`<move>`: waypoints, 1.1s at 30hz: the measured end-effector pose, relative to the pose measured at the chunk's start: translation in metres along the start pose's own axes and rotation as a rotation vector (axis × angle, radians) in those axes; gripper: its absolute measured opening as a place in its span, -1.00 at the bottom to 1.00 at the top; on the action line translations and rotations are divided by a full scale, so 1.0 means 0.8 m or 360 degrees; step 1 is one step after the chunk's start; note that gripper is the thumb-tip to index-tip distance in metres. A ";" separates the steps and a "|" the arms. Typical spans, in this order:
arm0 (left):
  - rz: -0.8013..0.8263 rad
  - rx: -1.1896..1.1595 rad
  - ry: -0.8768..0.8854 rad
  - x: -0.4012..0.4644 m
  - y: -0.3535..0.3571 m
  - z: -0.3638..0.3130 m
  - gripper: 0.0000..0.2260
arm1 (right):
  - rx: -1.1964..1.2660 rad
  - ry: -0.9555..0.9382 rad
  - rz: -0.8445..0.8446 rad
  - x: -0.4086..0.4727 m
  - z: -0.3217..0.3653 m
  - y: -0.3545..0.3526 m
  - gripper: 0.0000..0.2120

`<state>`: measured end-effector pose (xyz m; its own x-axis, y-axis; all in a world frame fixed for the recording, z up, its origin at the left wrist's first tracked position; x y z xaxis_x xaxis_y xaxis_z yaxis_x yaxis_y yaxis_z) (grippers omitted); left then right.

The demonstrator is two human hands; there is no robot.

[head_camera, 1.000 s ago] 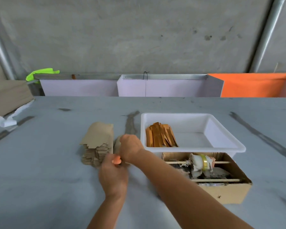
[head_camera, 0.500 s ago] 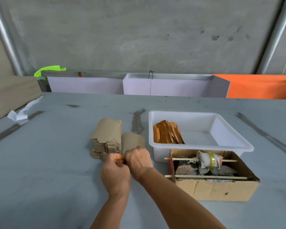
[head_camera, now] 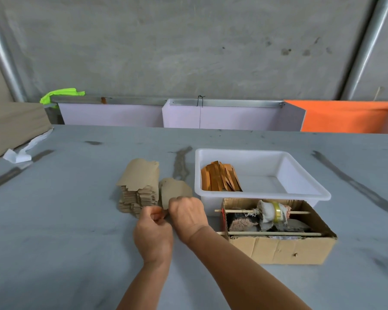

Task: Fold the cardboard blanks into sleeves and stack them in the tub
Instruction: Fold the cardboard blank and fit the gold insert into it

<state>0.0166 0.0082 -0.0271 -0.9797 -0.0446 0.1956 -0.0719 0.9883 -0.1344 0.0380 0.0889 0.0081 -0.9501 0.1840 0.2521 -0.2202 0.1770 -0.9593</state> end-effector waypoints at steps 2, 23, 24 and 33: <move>-0.0017 -0.0008 -0.0004 0.004 -0.003 -0.001 -0.76 | 0.0032 0.0051 -0.0062 0.001 -0.005 -0.012 -0.84; 0.0429 -0.0602 -0.0039 -0.008 0.010 -0.064 -0.77 | 0.1942 0.1000 -0.0266 -0.118 -0.131 -0.069 -0.81; 0.0489 -0.0643 -0.0051 -0.013 0.012 -0.068 -0.84 | 0.2021 0.1033 -0.0228 -0.128 -0.136 -0.067 -0.81; 0.0940 -0.0649 -0.0108 -0.068 0.024 -0.079 -0.87 | 0.2137 0.1128 -0.0315 -0.202 -0.167 -0.072 -0.93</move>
<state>0.0799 0.0387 0.0212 -0.8438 0.5181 0.1397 0.5361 0.8254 0.1770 0.2333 0.1781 0.0397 -0.6704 0.7418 0.0190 -0.7282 -0.6527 -0.2092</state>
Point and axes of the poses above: each hand's wrist, its own x-axis towards the middle knuckle, its own y-axis out of the palm, z = x × y, the point moved 5 cm from there along x, towards the middle knuckle, and after that the axes turned 5 degrees about -x, right-handed, at the moved point
